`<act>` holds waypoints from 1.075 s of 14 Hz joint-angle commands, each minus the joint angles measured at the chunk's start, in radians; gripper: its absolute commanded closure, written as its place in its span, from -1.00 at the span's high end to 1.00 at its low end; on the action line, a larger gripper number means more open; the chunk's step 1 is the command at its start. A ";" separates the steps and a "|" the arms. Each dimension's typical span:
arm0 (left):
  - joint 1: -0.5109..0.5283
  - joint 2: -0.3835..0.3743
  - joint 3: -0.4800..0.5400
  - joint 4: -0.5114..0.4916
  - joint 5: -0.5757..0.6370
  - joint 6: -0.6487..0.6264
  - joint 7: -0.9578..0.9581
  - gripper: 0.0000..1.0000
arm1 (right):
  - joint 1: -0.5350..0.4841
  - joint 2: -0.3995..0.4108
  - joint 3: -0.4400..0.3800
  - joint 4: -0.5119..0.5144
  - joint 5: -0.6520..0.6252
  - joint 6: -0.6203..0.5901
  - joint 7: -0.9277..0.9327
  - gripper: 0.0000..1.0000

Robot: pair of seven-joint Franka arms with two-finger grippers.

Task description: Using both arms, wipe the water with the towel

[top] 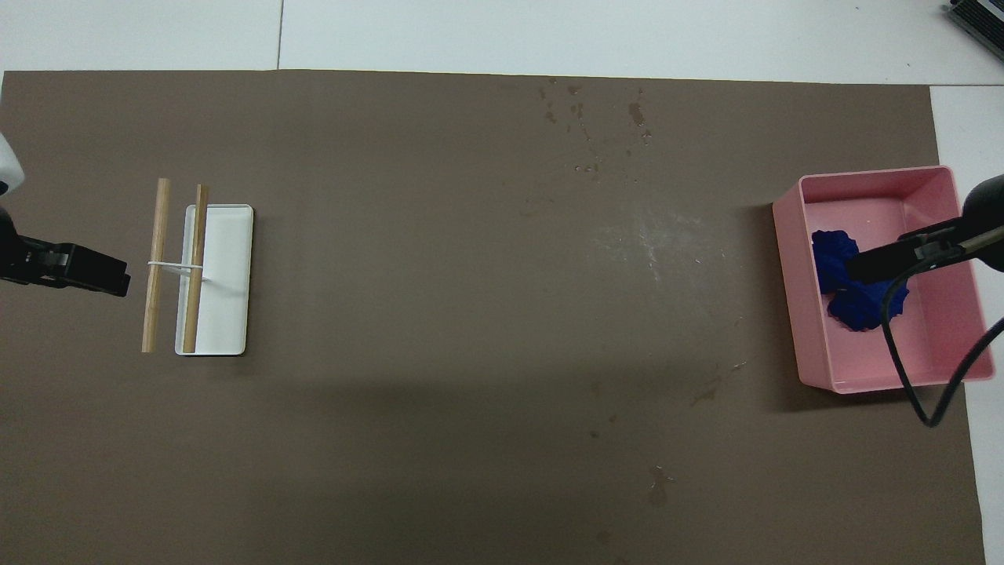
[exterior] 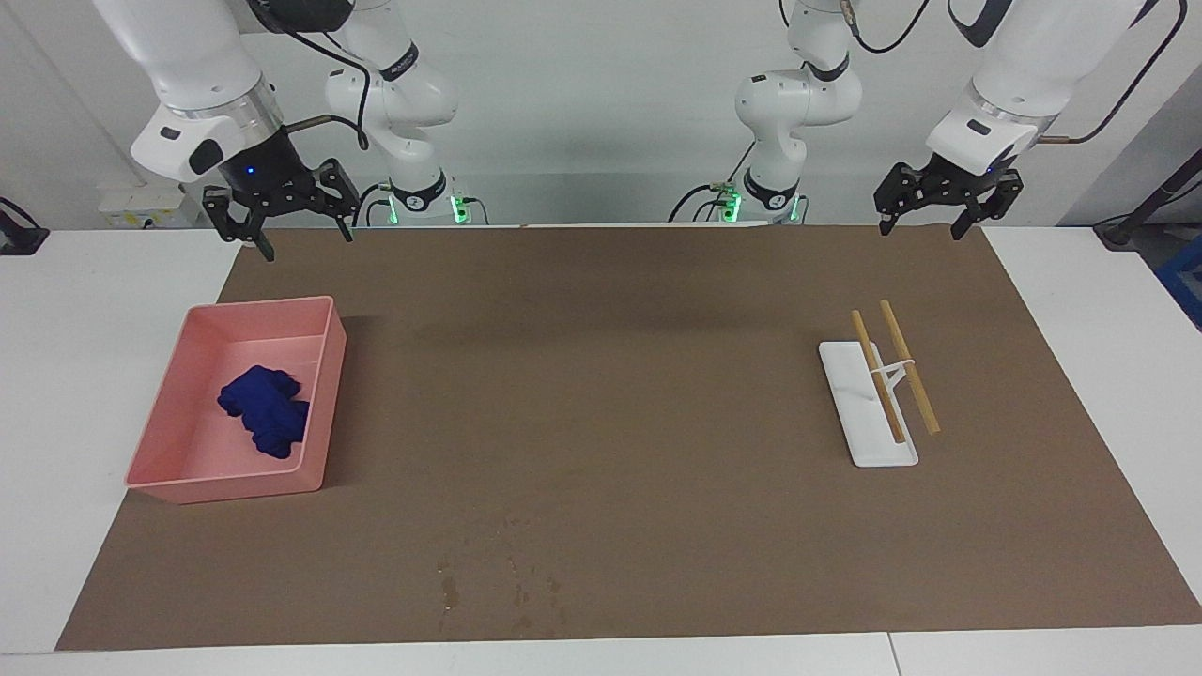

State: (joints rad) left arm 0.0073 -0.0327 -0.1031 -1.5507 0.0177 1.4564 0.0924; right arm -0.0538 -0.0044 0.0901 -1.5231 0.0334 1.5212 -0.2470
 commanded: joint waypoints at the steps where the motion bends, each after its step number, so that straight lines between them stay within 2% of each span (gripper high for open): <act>1: 0.002 -0.030 0.002 -0.034 -0.004 0.009 -0.010 1.00 | -0.001 -0.006 -0.007 0.008 0.010 -0.027 0.009 1.00; 15: 0.002 -0.030 0.002 -0.034 -0.004 0.009 -0.010 1.00 | -0.003 -0.023 -0.015 -0.014 0.008 -0.018 -0.028 1.00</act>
State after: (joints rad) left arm 0.0073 -0.0328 -0.1031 -1.5507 0.0177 1.4564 0.0923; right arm -0.0542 -0.0118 0.0818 -1.5236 0.0334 1.5098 -0.2518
